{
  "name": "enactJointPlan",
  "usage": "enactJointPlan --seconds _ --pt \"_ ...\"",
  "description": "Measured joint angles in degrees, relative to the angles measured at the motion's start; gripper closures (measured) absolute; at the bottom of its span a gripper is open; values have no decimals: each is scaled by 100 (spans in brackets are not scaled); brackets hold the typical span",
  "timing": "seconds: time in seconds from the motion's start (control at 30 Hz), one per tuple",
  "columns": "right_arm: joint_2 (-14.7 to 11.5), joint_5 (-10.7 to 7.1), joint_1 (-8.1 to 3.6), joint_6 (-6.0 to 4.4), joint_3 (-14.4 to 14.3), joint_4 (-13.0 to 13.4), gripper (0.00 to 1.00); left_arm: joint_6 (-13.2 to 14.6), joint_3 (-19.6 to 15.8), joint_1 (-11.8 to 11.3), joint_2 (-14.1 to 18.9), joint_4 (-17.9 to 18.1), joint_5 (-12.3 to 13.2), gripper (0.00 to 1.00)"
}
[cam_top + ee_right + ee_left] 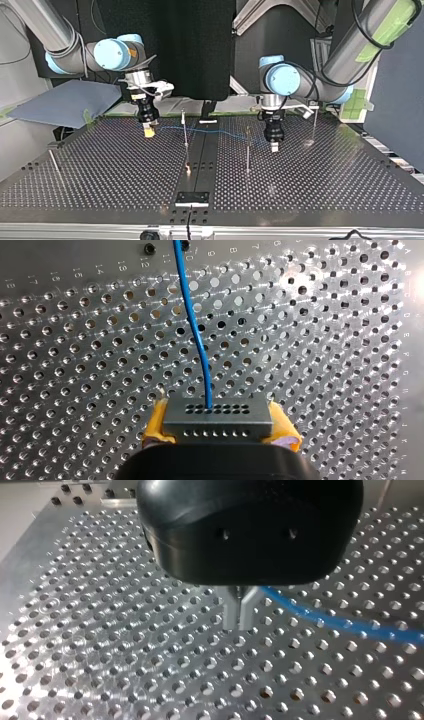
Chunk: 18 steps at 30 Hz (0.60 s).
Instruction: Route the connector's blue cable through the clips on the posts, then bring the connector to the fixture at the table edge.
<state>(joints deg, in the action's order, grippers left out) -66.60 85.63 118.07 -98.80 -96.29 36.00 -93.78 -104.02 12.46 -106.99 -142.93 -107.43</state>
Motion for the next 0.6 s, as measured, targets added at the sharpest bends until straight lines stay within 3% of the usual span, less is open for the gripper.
enactJointPlan --seconds 0.03,0.07,0.13,0.17,0.2,0.23,0.6 --pt "0 -2 0 0 0 -6 100 12 -1 1 1 -40 -47 50" --pt "0 -4 0 0 0 -13 100 19 -1 0 0 -77 -74 50" --pt "1 -21 0 0 0 -23 100 31 -2 -7 0 -168 -88 25" --pt "1 -39 -1 0 0 -27 100 28 -2 -13 0 -203 -76 25" --pt "1 -51 -1 0 -1 -31 100 23 -2 -18 0 -239 -59 4" --pt "1 -62 0 0 0 -34 100 16 -2 -25 0 -288 -38 0" --pt "1 -91 0 0 -1 -97 100 -138 -86 1 108 -675 126 0"
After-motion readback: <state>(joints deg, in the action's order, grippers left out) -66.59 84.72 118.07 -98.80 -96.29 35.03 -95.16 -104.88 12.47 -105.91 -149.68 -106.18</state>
